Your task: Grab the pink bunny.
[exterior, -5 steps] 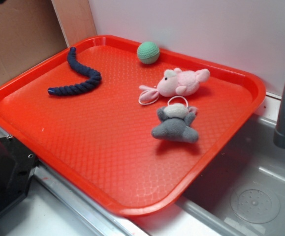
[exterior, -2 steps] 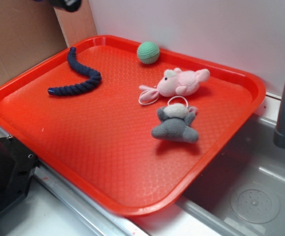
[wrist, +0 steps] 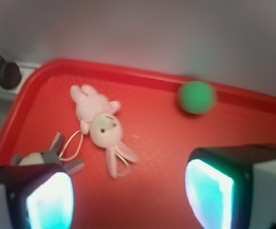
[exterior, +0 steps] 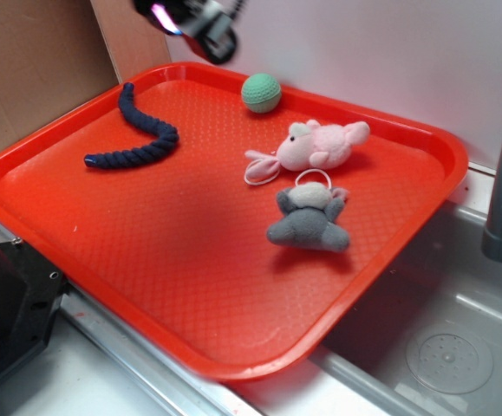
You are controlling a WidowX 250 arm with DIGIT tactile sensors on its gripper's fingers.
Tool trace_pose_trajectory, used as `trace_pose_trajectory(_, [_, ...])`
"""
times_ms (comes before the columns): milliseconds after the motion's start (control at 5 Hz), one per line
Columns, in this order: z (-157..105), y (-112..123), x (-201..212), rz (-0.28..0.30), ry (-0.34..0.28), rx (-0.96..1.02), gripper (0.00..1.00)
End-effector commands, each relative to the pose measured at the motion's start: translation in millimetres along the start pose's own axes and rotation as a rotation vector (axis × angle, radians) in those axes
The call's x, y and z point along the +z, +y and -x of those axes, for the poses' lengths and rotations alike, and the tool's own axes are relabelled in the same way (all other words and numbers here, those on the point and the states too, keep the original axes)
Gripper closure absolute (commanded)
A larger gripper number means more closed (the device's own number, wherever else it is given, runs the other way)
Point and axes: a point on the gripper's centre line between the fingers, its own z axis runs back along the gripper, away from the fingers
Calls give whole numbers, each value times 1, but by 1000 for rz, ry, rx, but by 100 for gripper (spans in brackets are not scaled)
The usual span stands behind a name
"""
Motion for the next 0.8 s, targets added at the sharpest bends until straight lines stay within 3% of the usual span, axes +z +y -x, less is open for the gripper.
trace_pose_trajectory(0, [-23, -15, -57, 75, 2, -125, 0])
trace_pose_trajectory(200, [-21, -15, -77, 24, 38, -119, 0])
trace_pose_trajectory(400, [-21, -13, -91, -1, 69, -118, 39])
trace_pose_trajectory(600, [-19, -14, -100, -23, 87, -106, 100])
